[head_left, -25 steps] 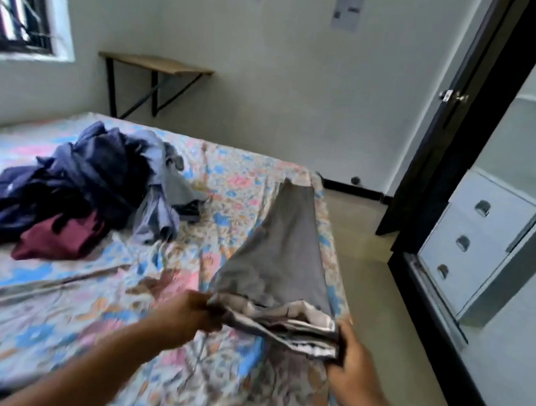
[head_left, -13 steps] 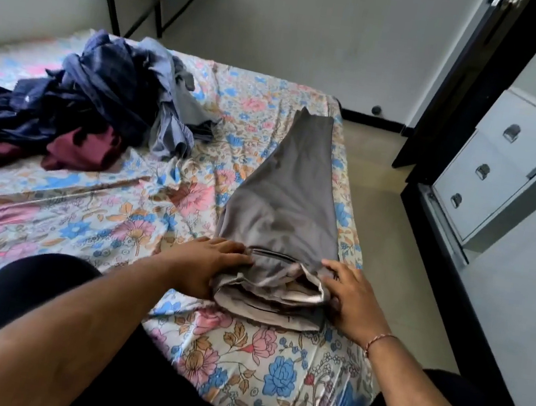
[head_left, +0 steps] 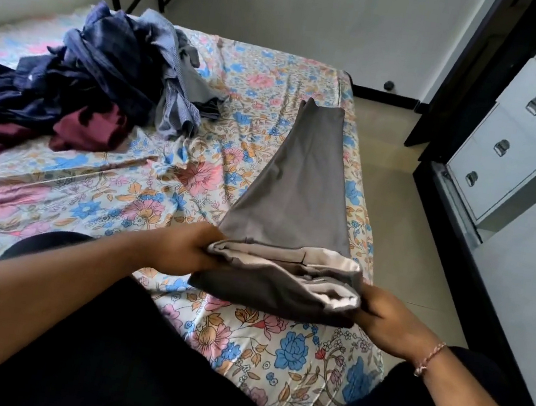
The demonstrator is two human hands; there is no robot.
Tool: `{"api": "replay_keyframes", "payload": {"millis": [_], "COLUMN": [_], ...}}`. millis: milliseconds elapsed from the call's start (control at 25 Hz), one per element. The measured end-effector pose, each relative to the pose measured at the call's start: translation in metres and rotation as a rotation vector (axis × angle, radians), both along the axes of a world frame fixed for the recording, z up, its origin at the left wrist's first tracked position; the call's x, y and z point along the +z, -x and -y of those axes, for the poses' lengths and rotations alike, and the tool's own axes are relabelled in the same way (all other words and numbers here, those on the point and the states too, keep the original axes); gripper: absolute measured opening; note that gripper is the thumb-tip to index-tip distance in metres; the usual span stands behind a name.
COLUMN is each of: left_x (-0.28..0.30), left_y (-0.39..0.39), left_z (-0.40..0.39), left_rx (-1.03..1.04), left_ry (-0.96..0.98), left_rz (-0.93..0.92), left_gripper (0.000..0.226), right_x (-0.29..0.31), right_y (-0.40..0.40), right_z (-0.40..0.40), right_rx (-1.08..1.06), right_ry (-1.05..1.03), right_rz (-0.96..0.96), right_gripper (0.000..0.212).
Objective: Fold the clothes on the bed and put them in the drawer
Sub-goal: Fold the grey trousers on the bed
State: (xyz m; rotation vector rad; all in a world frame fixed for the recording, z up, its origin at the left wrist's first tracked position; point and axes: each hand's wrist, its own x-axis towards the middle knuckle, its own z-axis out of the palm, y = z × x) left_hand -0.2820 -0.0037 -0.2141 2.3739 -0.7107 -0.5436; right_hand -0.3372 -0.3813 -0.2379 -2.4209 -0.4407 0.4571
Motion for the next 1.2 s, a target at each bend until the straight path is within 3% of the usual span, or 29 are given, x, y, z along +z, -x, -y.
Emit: {"api": "replay_keyframes", "payload": {"millis": [80, 160, 240, 320, 360, 440, 520, 600, 760, 880, 960, 1080, 1200], "left_x": [0.012, 0.020, 0.023, 0.011, -0.001, -0.028, -0.054, -0.071, -0.070, -0.075, -0.075, -0.049, -0.017], "left_y": [-0.010, -0.046, -0.090, -0.108, -0.104, -0.080, -0.057, -0.054, -0.058, -0.060, -0.062, -0.061, -0.055], "left_z": [0.012, 0.030, 0.046, 0.059, 0.066, 0.079, 0.085, 0.085, 0.084, 0.078, 0.072, 0.066, 0.064], "left_rx": [0.118, 0.319, 0.508, 0.570, 0.501, 0.144, -0.101, -0.081, 0.055, 0.053, 0.030, 0.014, 0.040], "left_ry": [0.183, 0.253, 0.067, -0.290, -0.375, -0.426, -0.473, -0.508, -0.511, -0.715, -0.720, -0.578, -0.601], "left_rz": [0.040, 0.196, 0.374, 0.531, 0.563, 0.612, 0.601, 0.573, 0.610, 0.737, 0.751, 0.627, 0.587], "left_gripper": [0.020, 0.012, 0.026, 0.057, 0.073, 0.087, 0.090, 0.092, 0.092, 0.085, 0.080, 0.054, 0.030], "right_x": [0.004, 0.005, 0.007, 0.001, -0.005, -0.024, -0.046, -0.062, -0.061, -0.063, -0.065, -0.049, -0.020], "right_y": [-0.009, -0.042, -0.081, -0.099, -0.097, -0.080, -0.068, -0.068, -0.081, -0.081, -0.078, -0.076, -0.069], "right_z": [0.000, -0.004, -0.012, -0.023, -0.029, -0.037, -0.043, -0.046, -0.048, -0.047, -0.048, -0.051, -0.046], "right_rx": [-0.209, -0.531, -0.769, -0.919, -0.880, -0.498, -0.100, -0.028, -0.104, -0.144, -0.134, -0.106, -0.066], "right_ry": [-0.303, -0.564, -0.680, -0.435, -0.218, 0.141, 0.440, 0.578, 0.632, 0.642, 0.618, 0.591, 0.504], "right_rz": [-0.049, -0.032, -0.020, 0.112, 0.272, 0.641, 0.644, 0.511, 0.559, 0.586, 0.552, 0.417, 0.306], "right_gripper": [0.023, 0.012, 0.014, 0.035, 0.046, 0.065, 0.085, 0.092, 0.094, 0.091, 0.083, 0.084, 0.080]}}
